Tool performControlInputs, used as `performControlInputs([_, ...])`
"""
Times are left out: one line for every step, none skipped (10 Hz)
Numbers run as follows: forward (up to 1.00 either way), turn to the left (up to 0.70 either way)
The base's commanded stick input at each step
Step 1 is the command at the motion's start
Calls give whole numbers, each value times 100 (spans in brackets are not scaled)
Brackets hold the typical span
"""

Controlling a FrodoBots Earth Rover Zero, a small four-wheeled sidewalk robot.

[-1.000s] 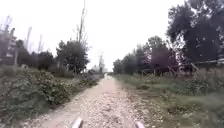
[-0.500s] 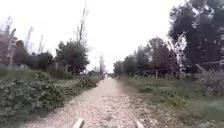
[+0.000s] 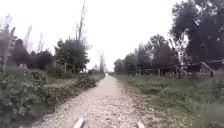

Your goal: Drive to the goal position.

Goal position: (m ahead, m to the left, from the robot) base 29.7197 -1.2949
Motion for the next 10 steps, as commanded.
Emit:
performControlInputs([50, 0])
performControlInputs([50, 0])
performControlInputs([50, 0])
performControlInputs([50, 0])
performControlInputs([50, 0])
performControlInputs([50, 0])
performControlInputs([50, 0])
performControlInputs([50, 0])
performControlInputs([50, 0])
performControlInputs([50, 0])
